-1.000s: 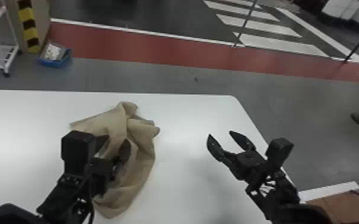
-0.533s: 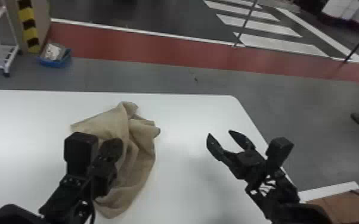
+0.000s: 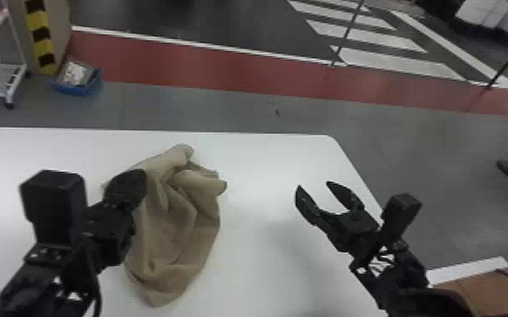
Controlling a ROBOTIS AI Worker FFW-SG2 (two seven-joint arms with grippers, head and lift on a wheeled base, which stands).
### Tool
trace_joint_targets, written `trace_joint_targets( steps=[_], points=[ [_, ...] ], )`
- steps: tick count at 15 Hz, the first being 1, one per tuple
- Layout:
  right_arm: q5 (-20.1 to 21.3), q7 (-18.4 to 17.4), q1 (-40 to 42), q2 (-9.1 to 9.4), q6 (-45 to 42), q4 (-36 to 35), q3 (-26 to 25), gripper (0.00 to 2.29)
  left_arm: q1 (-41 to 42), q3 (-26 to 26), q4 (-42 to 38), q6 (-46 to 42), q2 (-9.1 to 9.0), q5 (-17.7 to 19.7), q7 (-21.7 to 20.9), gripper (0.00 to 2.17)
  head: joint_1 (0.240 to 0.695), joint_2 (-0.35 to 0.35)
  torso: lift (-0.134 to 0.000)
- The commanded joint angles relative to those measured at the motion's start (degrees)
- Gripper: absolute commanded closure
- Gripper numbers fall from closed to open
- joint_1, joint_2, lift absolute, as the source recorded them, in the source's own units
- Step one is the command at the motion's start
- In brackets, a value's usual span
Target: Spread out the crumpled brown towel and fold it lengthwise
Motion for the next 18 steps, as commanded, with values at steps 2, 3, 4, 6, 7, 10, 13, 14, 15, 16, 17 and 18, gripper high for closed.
trace_joint_targets(
  steps=[2, 3, 4, 6, 7, 10, 13, 14, 15, 16, 17, 18],
  points=[
    [-0.37, 0.00, 0.05, 0.07, 0.53, -0.87, 0.09, 0.19, 6.63, 8.59, -14.08, -0.09, 2.73, 1.79, -0.29, 1.74, 0.695, -0.323, -0.124],
    [-0.37, -0.08, 0.05, 0.07, 0.53, -0.87, 0.53, 0.19, 8.65, 11.57, -16.81, -0.09, 2.73, 3.20, -0.73, 1.74, 0.695, -0.308, -0.124],
    [-0.28, -0.08, 0.05, 0.16, 0.53, -0.87, 0.79, 0.19, 9.88, 13.68, -17.77, 0.79, 2.73, 4.61, -1.26, 1.74, 0.695, -0.276, -0.124],
    [-0.28, -0.17, 0.05, 0.43, 0.53, -0.87, 1.49, 0.19, 11.55, 14.65, -16.63, 2.20, 2.73, 4.43, -0.56, 1.74, 0.695, -0.242, -0.124],
    [-0.28, -0.17, 0.05, 0.51, 0.53, -0.87, 1.67, 0.19, 12.78, 15.09, -16.46, 1.67, 2.65, 4.34, -0.20, 1.74, 0.695, -0.227, -0.124],
    [-0.11, -0.61, -0.13, 0.51, 1.23, -1.40, 2.11, 0.19, 15.15, 18.25, -18.39, -3.60, 2.73, 4.61, 0.94, 1.74, 0.695, -0.187, -0.124],
    [0.77, -0.96, -0.74, 0.60, 2.46, -1.40, 4.39, 0.19, 14.80, 19.22, -17.07, -2.72, 2.29, 3.99, 1.82, 1.74, 0.695, -0.157, -0.124],
    [0.68, -0.96, -0.83, 0.69, 2.46, -1.49, 5.27, 0.19, 14.71, 18.96, -16.19, -2.90, 2.21, 2.85, 2.26, 1.74, 0.695, -0.144, -0.124],
    [0.77, -0.96, -0.92, 0.69, 3.17, -1.57, 5.98, 0.19, 14.71, 18.78, -15.93, -2.90, 2.12, 2.50, 2.61, 1.74, 0.695, -0.130, -0.124],
    [1.12, -0.96, -1.53, 0.60, 4.04, -2.10, 7.21, 0.19, 14.71, 18.61, -16.10, -3.08, 2.12, 2.58, 2.52, 1.74, 0.695, -0.106, -0.124],
    [1.91, -0.96, -3.20, 0.60, 6.68, -2.28, 8.61, 0.19, 14.71, 18.69, -16.54, -3.96, 2.12, 3.38, 1.82, 1.74, 0.695, -0.095, -0.124],
    [2.97, -0.96, -5.93, 0.60, 9.14, -2.10, 10.11, 0.19, 14.71, 18.78, -17.07, -3.96, 2.21, 3.64, 1.73, 1.74, 0.695, -0.085, -0.124]
  ],
)
